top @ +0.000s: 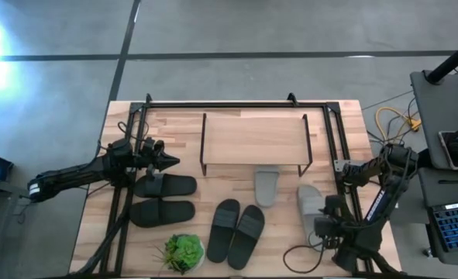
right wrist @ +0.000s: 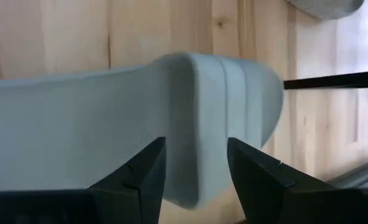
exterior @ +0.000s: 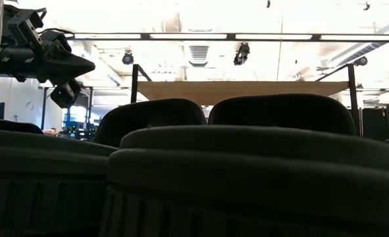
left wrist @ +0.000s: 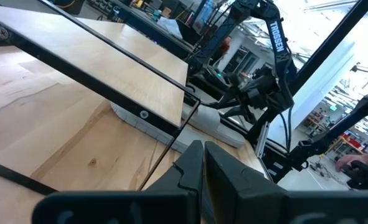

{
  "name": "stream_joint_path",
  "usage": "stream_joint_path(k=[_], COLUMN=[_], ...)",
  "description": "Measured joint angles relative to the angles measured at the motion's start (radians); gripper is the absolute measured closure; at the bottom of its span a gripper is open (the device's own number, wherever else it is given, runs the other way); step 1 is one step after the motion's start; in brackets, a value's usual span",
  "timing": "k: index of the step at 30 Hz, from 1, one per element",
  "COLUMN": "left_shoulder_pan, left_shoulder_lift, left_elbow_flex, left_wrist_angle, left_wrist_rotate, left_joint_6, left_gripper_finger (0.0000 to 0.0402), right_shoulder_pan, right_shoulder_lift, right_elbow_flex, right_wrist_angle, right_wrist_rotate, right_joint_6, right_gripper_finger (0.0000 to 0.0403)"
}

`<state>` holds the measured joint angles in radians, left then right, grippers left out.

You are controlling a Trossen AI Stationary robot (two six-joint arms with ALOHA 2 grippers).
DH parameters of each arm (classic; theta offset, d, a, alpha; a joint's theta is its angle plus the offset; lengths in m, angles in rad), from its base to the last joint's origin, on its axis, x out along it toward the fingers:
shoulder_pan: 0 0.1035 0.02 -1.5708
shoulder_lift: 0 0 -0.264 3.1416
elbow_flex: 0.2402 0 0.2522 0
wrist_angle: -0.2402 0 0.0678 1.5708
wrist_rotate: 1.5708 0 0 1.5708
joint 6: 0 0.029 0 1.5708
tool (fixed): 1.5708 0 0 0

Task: Pick and place slides into the shelf
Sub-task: Put the gray slipper under the shelf

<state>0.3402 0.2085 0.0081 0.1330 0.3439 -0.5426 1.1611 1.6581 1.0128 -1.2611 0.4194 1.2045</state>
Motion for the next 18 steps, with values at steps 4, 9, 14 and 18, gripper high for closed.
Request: stream_joint_path(k=[4,9,14,18], left_shoulder_pan=[0.0,0.0,0.0,0.0], left_shoulder_lift=[0.0,0.0,0.0,0.0], left_elbow_flex=[0.0,0.0,0.0,0.0], left_wrist_angle=[0.0,0.0,0.0,0.0], left_wrist_rotate=[0.0,0.0,0.0,0.0], left_joint_6=[0.0,0.0,0.0,0.0], left_gripper_finger=[0.04,0.04,0.04,0.04], right_shoulder_pan=[-0.012,-0.032,-0.075,-0.12], right_shoulder_lift=[0.0,0.0,0.0,0.0], right_elbow_flex=[-0.041,-0.1,-0.137,-0.159], right_wrist_angle=[0.005,0.009,0.014,0.013], right_wrist_rotate=[0.0,0.003,0.032,0.055], right_joint_6=[0.0,0.0,-0.009,-0.05], right_gripper_finger=[0.0241,0.0248,0.0288,0.0337])
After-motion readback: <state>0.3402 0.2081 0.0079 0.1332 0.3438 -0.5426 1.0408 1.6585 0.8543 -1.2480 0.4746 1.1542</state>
